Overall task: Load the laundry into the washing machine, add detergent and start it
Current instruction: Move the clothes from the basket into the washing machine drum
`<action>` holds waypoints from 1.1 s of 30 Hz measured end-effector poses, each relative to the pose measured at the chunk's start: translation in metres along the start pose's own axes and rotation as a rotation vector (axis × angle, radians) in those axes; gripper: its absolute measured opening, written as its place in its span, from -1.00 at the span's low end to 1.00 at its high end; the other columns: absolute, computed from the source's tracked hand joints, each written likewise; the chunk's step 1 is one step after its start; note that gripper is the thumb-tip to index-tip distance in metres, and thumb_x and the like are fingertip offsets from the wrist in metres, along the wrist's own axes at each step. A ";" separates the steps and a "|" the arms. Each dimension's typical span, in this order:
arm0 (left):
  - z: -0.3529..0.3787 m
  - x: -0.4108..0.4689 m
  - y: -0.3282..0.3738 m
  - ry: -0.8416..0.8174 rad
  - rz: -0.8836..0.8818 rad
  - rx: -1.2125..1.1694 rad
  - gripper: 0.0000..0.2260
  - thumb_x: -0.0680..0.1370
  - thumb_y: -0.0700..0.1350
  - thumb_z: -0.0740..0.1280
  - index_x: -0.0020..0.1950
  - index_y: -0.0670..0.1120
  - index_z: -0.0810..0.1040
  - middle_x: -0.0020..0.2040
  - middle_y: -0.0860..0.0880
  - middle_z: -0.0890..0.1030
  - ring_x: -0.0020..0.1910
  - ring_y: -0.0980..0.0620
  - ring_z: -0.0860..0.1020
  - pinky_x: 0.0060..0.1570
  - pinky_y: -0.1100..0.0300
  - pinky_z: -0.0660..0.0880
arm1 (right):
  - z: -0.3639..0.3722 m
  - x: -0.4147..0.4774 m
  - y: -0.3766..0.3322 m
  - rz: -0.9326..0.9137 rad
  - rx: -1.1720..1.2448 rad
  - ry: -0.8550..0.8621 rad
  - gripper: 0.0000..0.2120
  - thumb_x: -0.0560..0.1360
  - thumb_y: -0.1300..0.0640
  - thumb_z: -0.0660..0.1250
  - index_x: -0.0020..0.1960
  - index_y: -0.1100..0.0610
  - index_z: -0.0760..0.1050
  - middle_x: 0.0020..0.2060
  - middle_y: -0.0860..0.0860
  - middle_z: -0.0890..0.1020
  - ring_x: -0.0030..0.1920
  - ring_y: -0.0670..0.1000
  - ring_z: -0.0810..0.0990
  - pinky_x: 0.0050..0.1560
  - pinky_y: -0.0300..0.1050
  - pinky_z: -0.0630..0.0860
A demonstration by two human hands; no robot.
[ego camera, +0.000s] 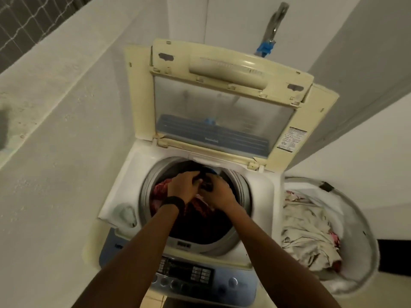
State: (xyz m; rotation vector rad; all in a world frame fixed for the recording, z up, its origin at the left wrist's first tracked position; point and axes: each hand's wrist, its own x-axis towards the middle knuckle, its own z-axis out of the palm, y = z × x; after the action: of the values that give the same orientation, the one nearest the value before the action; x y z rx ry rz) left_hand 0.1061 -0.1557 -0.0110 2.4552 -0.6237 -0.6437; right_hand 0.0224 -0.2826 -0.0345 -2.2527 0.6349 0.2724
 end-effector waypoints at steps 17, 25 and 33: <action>0.152 -0.039 0.220 -0.060 0.368 -0.115 -0.74 0.69 0.03 0.27 0.29 0.03 0.67 0.16 -0.02 0.72 0.13 -0.07 0.66 0.13 0.01 0.58 | -0.173 -0.144 0.174 0.128 0.177 0.434 -0.52 0.48 0.00 0.52 0.36 0.05 0.54 0.27 0.04 0.59 0.26 0.01 0.54 0.29 -0.13 0.45; 0.242 -0.044 0.278 -0.231 0.413 -0.017 -0.76 0.68 -0.03 0.29 0.27 0.00 0.68 0.16 -0.06 0.71 0.11 -0.06 0.65 0.09 0.06 0.58 | -0.189 -0.167 0.315 0.274 0.204 0.413 -0.58 0.50 0.15 0.47 0.34 0.15 0.55 0.25 0.09 0.63 0.27 0.08 0.58 0.34 0.05 0.50; 0.309 -0.052 0.245 -0.620 0.228 0.410 -0.78 0.61 -0.10 0.36 0.24 -0.10 0.58 0.17 -0.13 0.60 0.25 -0.15 0.56 0.09 0.20 0.38 | -0.143 -0.187 0.377 0.396 0.170 0.118 -0.61 0.47 0.15 0.42 0.30 0.07 0.58 0.23 0.10 0.63 0.24 0.16 0.59 0.21 0.00 0.56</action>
State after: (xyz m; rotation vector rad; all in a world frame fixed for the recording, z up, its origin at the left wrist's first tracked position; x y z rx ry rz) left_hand -0.1770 -0.4252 -0.0843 2.4674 -1.3691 -1.3027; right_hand -0.3346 -0.5402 -0.1005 -1.9784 1.1262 0.2677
